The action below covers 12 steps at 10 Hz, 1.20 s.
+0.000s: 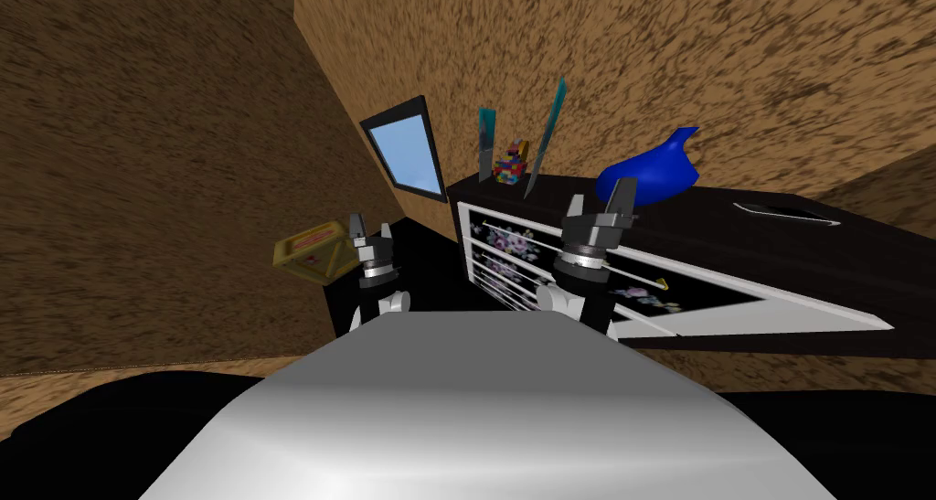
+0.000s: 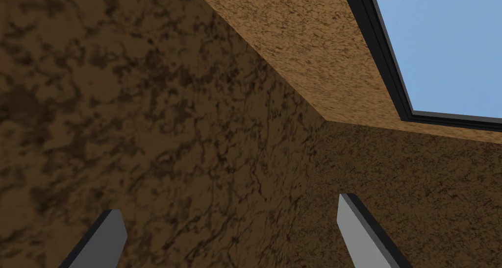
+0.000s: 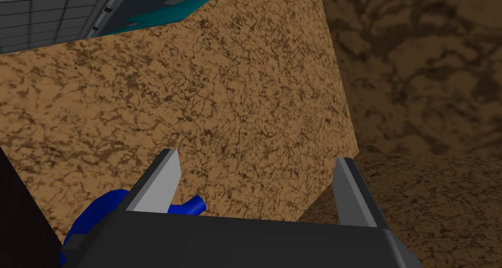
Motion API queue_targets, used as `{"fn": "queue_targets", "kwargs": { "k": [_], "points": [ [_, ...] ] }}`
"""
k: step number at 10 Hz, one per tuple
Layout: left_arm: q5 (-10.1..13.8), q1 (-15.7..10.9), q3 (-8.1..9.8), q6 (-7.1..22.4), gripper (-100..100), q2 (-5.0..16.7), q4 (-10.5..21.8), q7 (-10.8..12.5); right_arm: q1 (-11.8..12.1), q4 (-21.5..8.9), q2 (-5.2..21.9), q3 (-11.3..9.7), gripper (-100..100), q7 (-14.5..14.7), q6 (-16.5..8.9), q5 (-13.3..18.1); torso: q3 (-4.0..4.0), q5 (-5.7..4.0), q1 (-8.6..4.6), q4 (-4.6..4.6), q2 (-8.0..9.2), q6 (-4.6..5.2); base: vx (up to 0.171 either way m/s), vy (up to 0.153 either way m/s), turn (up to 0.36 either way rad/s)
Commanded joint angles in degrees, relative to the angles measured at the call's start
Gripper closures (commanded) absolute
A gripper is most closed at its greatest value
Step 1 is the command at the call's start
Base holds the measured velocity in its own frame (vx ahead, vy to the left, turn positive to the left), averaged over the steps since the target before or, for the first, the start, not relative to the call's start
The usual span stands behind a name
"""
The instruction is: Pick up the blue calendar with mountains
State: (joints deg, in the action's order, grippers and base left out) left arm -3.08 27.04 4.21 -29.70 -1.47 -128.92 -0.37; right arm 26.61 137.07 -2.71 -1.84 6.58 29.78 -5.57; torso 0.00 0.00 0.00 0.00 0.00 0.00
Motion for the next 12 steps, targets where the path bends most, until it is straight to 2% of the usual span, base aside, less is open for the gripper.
{"fn": "queue_targets", "kwargs": {
  "k": [1,3,4,6,8,9,11,12],
  "points": [
    [0.0,0.0,0.0,0.0,0,0.0,0.0,0.0,0.5,-0.09,2.7,0.86,-100,0.1,-0.53,-0.36,0.0,0.0,0.0,0.0,0.0,0.0,0.012,0.034,-0.013],
    [0.0,0.0,-0.01,0.0,0,-0.01,0.0,0.0,1.65,-0.36,6.02,2.86,-100,0.32,-1.79,-1.22,-0.04,0.05,0.26,-0.02,-0.08,0.0,0.039,0.099,-0.036],
    [0.0,0.01,-0.01,0.0,0,-0.01,0.0,0.0,1.65,-0.36,6.55,2.86,-100,0.32,-1.79,-1.22,-0.09,0.08,0.37,-0.03,-0.16,0.0,0.026,0.1,-0.016],
    [0.0,0.0,-0.01,0.0,0,-0.01,0.0,0.0,3.36,-0.79,10.17,5.85,-100,0.66,-3.68,-2.51,-0.03,0.09,0.39,-0.01,-0.05,0.0,0.02,0.115,-0.041],
    [0.0,0.01,-0.02,0.0,0,-0.02,0.0,0.0,5.54,-1.35,13.49,9.03,-100,1.08,-6.1,-4.18,-0.12,0.15,0.74,-0.05,-0.22,0.0,0.079,0.235,-0.061],
    [0.0,0.01,-0.02,0.0,0,-0.02,0.0,0.0,5.54,-1.35,13.49,9.68,-100,1.08,-6.1,-4.18,-0.17,0.21,0.92,-0.06,-0.29,0.0,0.041,0.176,-0.032],
    [0.0,0.0,-0.01,0.0,0,-0.01,0.0,0.0,8.11,-2.03,16.47,13.48,-100,1.58,-8.95,-6.14,-0.09,0.14,0.6,-0.04,-0.16,0.0,0.038,0.176,-0.058],
    [0.0,0.01,-0.01,0.0,0,-0.02,0.0,0.0,8.11,-2.03,16.47,14.19,-100,1.58,-8.95,-6.14,-0.09,0.16,0.72,-0.04,-0.16,0.0,0.045,0.16,-0.038]
  ]
}}
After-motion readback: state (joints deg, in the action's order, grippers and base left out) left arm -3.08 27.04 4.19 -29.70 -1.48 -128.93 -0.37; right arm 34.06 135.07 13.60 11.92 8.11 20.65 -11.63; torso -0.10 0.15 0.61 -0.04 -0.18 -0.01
